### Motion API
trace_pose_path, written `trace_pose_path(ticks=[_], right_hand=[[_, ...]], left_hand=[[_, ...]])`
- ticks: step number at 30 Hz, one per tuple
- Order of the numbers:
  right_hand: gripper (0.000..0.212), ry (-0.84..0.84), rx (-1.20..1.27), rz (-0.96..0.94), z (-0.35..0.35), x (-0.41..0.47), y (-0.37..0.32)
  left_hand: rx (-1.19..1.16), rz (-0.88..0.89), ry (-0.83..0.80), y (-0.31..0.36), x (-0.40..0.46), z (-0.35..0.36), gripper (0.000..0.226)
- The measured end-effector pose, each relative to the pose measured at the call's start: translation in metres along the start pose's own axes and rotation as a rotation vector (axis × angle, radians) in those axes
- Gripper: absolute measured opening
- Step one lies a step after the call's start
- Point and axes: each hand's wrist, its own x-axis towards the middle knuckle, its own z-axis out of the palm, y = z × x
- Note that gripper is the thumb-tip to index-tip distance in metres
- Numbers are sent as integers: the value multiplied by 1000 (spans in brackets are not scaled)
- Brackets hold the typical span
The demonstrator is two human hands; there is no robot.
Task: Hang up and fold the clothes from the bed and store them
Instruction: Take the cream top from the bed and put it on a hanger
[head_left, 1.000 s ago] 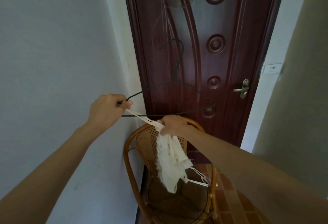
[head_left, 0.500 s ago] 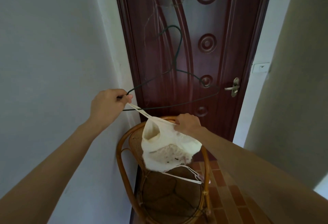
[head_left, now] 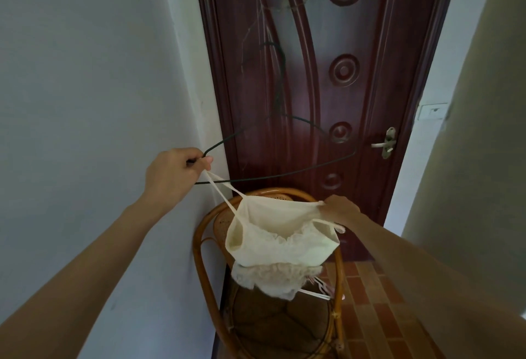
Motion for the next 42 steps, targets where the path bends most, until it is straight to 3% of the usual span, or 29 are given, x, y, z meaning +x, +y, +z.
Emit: trace_pose_path(ticks=[6,11,14,20,23,30,32,35,38,42], right_hand=[[31,10,163,49,-21,10,6],[5,-114,801,176,-36,16,-3],[18,-216,1133,251,-48,19,-2],[17,-344,1383,188,-56,21,0],[9,-308,1268,103,-59,18,1],[12,59,256,32,-75,31,5],[16,148,191,47,-81,29,6],[23,194,570,61,-85,28,7],[21,49,1040,134,-96,22,7],[20,-138,1420,201,-114,14,15]], left_hand=[[80,-19,-3,-13,2,1,25],[59,-40,9,-27,3,2,26],[33,-60,7,-35,4,2,27],[-55,-126,18,-43,5,5,27],[-73,-132,22,-45,6,4,27],[-78,-127,25,-43,2,7,26],[-101,-119,31,-40,1,9,26],[-120,-96,35,-35,2,10,25],[-116,-82,37,-33,1,9,24],[-145,-76,39,-33,-1,8,23]])
